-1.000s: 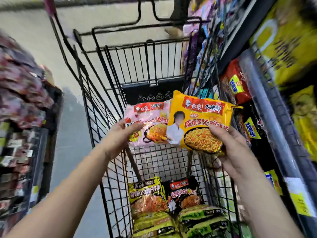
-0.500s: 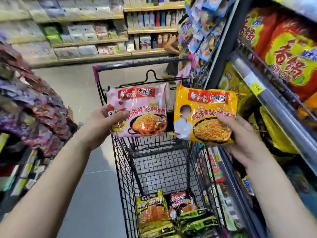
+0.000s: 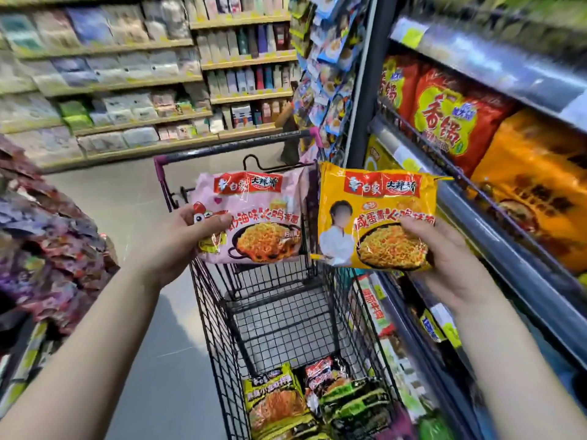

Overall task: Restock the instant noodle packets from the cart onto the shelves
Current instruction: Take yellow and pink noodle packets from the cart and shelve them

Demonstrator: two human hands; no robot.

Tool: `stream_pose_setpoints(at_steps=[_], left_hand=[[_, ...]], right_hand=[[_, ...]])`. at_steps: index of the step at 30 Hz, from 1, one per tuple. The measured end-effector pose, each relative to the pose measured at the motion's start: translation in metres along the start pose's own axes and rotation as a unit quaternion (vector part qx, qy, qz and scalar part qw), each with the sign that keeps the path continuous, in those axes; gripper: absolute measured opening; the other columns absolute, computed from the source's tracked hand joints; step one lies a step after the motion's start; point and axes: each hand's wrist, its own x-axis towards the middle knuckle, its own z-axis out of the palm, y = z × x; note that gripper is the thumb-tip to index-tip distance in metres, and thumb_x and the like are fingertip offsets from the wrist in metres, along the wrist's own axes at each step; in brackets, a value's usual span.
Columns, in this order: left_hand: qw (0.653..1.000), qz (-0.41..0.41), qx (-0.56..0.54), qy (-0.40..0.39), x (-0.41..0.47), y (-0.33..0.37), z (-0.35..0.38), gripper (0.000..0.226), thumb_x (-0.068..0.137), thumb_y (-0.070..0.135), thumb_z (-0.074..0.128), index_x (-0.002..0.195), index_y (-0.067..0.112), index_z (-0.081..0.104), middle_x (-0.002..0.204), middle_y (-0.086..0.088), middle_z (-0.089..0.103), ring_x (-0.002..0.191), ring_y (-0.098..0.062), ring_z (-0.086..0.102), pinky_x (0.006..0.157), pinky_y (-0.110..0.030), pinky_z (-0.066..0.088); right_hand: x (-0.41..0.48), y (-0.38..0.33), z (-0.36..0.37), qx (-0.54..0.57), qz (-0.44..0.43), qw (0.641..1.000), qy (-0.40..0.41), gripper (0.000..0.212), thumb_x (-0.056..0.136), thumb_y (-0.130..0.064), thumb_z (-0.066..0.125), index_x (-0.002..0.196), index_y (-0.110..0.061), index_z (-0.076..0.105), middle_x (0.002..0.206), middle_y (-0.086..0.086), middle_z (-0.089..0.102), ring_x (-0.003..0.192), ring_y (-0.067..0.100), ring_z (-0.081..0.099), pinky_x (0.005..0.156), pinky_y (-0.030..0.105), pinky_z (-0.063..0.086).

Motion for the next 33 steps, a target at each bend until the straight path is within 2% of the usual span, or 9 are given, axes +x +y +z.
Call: stream_pose_setpoints(at_steps=[5,12,14,16,19,21,24,28,33], left_hand=[[0.998,0.012,0.003,-0.060,0.006,0.016,0.012,0.079,0.041,0.041,0.101,0.106,0.008,0.071,0.105,-0.019,0.077,0.083,-0.026,0.077,0.068,-0.030,0.062],[0.975,0.021,-0.042,-0.218,-0.001,0.007,0.052,0.060,0.059,0.034,0.095,0.107,0.010,0.069,0.094,-0.005,0.080,0.077,-0.017,0.077,0.065,-0.028,0.062],[0.961,0.021,-0.042,-0.274,-0.011,-0.003,0.072,0.075,0.047,0.043,0.099,0.108,0.008,0.071,0.101,-0.008,0.079,0.084,-0.019,0.077,0.071,-0.031,0.063],[0.948,0.015,-0.034,-0.316,-0.022,-0.010,0.095,0.091,0.036,0.048,0.101,0.111,0.006,0.071,0.106,-0.011,0.078,0.087,-0.021,0.077,0.075,-0.033,0.063],[0.924,-0.002,-0.044,-0.381,-0.045,-0.015,0.133,0.098,0.038,0.048,0.100,0.118,0.002,0.069,0.110,-0.013,0.077,0.091,-0.022,0.076,0.083,-0.036,0.062],[0.907,-0.010,-0.044,-0.418,-0.067,-0.015,0.162,0.089,0.043,0.045,0.100,0.116,0.004,0.070,0.108,-0.012,0.077,0.091,-0.022,0.075,0.084,-0.037,0.061],[0.887,-0.028,-0.045,-0.458,-0.102,-0.014,0.205,0.051,0.065,0.028,0.093,0.106,0.010,0.069,0.094,-0.004,0.079,0.076,-0.013,0.075,0.068,-0.026,0.061],[0.841,-0.029,-0.033,-0.539,-0.169,-0.012,0.271,0.083,0.030,0.049,0.101,0.100,0.012,0.074,0.090,-0.001,0.079,0.072,-0.012,0.075,0.061,-0.023,0.060],[0.777,-0.019,-0.012,-0.629,-0.264,-0.010,0.336,0.096,0.035,0.052,0.099,0.114,0.007,0.071,0.105,-0.009,0.078,0.083,-0.018,0.076,0.070,-0.030,0.062]], right_hand=[[-0.056,-0.008,-0.004,-0.013,-0.048,0.995,0.083,0.036,0.078,-0.019,0.068,0.113,-0.012,0.069,0.098,0.006,0.080,0.084,0.019,0.077,0.071,0.032,0.063],[-0.181,0.004,0.014,-0.015,-0.115,0.966,0.233,0.028,0.075,-0.015,0.073,0.103,-0.013,0.071,0.088,0.002,0.079,0.075,0.015,0.076,0.068,0.031,0.063],[-0.225,0.007,0.018,-0.024,-0.130,0.951,0.279,0.028,0.075,-0.019,0.069,0.104,-0.015,0.071,0.088,0.000,0.080,0.076,0.013,0.076,0.069,0.033,0.063],[-0.270,0.008,0.021,-0.030,-0.143,0.933,0.330,0.029,0.073,-0.022,0.071,0.101,-0.016,0.070,0.085,-0.002,0.079,0.074,0.012,0.075,0.068,0.033,0.063],[-0.337,0.014,0.024,-0.033,-0.157,0.900,0.405,0.053,0.059,-0.036,0.085,0.105,-0.015,0.071,0.089,0.000,0.079,0.076,0.014,0.076,0.068,0.034,0.064],[-0.381,0.019,0.026,-0.025,-0.166,0.875,0.454,0.048,0.063,-0.033,0.082,0.105,-0.014,0.071,0.087,0.000,0.079,0.074,0.014,0.075,0.069,0.034,0.063],[-0.445,0.025,0.035,-0.019,-0.183,0.841,0.509,0.024,0.066,-0.024,0.082,0.089,-0.020,0.078,0.083,-0.002,0.078,0.070,0.012,0.074,0.065,0.032,0.061],[-0.534,0.031,0.047,-0.025,-0.216,0.787,0.578,0.028,0.068,-0.026,0.077,0.095,-0.018,0.074,0.087,-0.002,0.079,0.074,0.012,0.075,0.069,0.030,0.061],[-0.644,0.043,0.063,-0.014,-0.276,0.725,0.630,0.026,0.073,-0.019,0.070,0.099,-0.015,0.070,0.084,-0.002,0.078,0.074,0.012,0.075,0.070,0.031,0.062]])
